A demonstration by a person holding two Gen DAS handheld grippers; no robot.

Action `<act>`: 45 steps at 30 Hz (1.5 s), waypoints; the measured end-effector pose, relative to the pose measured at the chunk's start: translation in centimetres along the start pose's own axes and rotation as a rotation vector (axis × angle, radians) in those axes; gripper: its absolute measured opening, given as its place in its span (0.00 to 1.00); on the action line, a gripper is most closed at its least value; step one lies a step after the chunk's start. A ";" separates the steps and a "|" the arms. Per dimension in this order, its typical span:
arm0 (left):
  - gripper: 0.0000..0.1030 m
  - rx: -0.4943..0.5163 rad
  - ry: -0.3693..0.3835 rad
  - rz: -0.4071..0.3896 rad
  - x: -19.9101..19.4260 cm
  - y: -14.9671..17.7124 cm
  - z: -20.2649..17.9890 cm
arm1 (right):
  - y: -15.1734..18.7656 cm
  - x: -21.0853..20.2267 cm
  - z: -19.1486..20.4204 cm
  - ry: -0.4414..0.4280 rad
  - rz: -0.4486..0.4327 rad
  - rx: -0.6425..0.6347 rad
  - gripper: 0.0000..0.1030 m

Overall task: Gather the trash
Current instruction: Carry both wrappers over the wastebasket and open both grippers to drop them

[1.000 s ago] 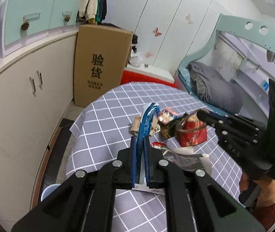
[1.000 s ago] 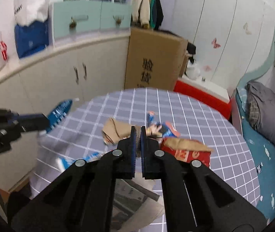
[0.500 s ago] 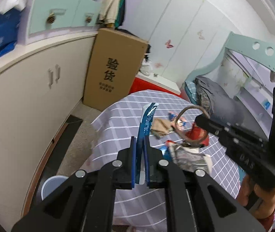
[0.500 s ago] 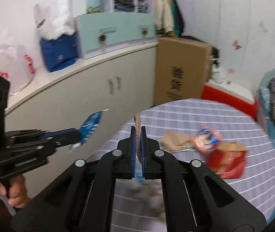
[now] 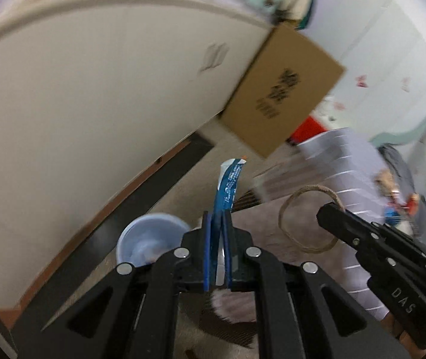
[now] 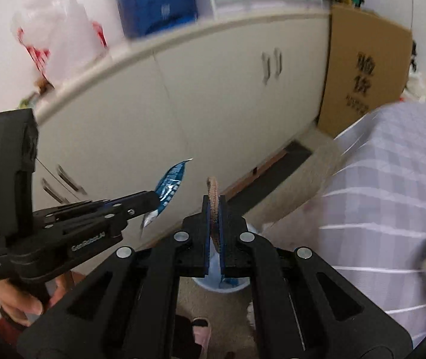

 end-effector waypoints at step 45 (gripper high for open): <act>0.53 -0.086 -0.084 0.190 10.1 2.0 3.2 | 3.0 8.7 -2.5 0.155 0.043 0.051 0.53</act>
Point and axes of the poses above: each gripper's, at about its wrist camera, not at the fingertips, and x roughly the way its jaws point, z to its left, y to its underside, the point moved 1 cm from there along x, roughly the way its jaws point
